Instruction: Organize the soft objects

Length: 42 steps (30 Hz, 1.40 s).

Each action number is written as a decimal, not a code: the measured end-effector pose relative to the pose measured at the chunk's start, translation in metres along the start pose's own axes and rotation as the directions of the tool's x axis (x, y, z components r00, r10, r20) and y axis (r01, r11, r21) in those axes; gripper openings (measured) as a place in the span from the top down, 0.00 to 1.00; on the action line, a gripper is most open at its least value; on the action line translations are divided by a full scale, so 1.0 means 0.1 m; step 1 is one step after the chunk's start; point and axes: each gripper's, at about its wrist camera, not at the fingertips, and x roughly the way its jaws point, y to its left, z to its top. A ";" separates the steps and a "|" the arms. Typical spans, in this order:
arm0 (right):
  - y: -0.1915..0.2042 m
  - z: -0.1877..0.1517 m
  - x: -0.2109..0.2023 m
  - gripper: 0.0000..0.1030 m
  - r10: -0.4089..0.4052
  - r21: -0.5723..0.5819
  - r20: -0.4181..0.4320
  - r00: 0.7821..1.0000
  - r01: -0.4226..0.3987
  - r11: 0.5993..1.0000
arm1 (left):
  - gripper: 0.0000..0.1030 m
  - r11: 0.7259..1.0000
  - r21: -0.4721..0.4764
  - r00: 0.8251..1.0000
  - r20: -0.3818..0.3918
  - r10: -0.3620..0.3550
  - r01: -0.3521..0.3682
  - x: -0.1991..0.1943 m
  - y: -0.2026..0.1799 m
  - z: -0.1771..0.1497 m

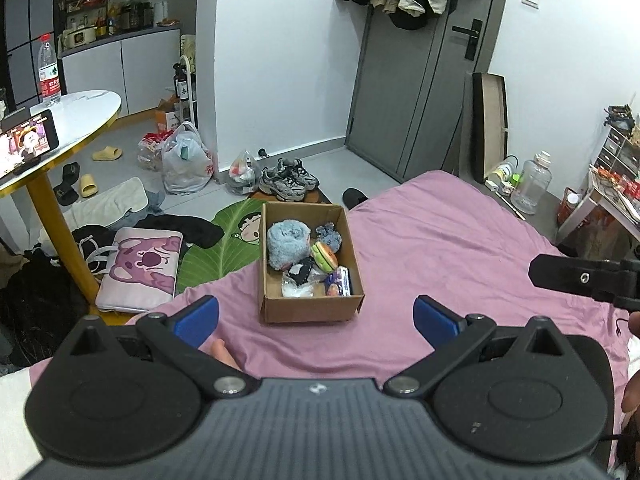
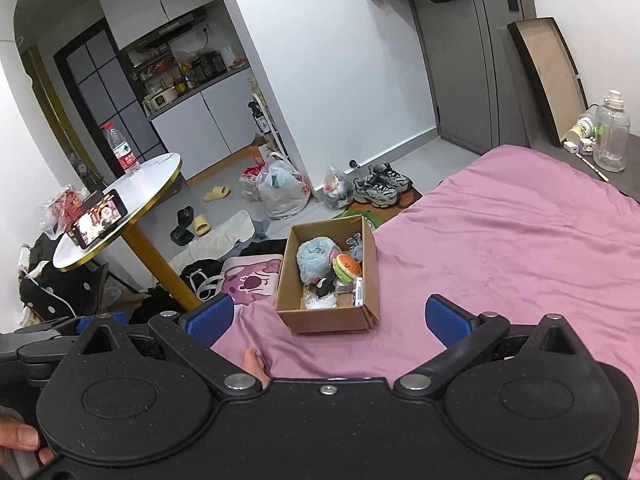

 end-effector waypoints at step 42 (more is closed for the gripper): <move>-0.08 -0.19 -0.12 0.00 -0.019 0.007 -0.023 1.000 0.019 1.000 | 0.00 0.999 -0.033 1.000 -0.002 -0.002 0.002 -0.12 -0.03 -0.12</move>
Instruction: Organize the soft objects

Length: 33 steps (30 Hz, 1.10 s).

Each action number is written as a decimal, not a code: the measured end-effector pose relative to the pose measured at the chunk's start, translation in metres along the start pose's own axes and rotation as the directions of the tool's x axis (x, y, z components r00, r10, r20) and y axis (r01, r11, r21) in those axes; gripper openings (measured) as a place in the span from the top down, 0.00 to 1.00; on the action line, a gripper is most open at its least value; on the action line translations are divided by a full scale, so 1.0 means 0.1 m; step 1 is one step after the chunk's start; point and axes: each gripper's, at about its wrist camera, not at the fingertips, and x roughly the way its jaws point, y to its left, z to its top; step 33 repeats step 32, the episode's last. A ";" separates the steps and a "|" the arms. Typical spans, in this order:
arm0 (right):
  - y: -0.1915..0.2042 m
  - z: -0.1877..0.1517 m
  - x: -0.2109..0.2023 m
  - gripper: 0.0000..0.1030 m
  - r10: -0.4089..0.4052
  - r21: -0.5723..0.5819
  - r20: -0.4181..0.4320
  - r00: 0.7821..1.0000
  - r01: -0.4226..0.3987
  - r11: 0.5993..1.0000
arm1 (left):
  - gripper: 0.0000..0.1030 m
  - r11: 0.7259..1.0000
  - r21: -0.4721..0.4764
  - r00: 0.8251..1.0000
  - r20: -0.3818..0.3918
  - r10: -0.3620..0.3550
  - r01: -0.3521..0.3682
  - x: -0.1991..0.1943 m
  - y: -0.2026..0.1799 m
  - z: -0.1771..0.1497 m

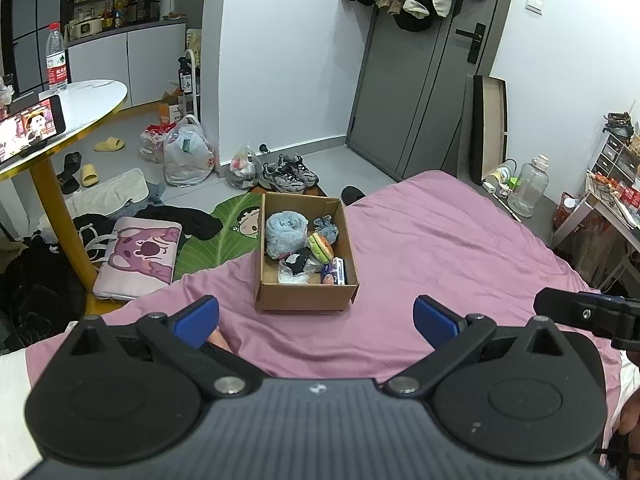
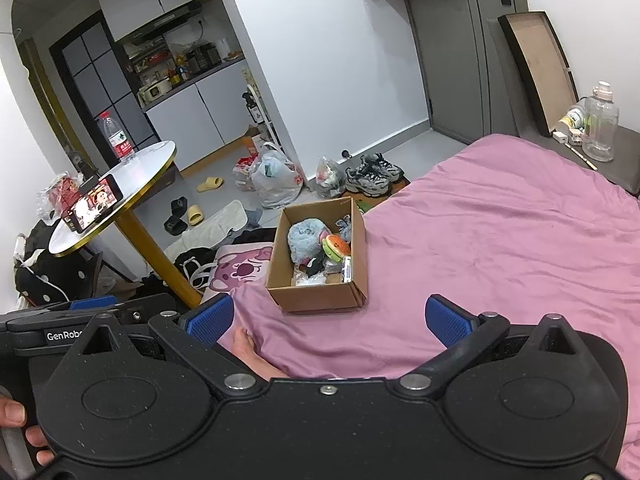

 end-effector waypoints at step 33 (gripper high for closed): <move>0.00 0.02 -0.01 0.00 -0.014 0.015 0.002 1.000 0.014 1.000 | 0.00 1.000 -0.002 1.000 0.019 0.005 -0.005 -0.01 -0.03 0.06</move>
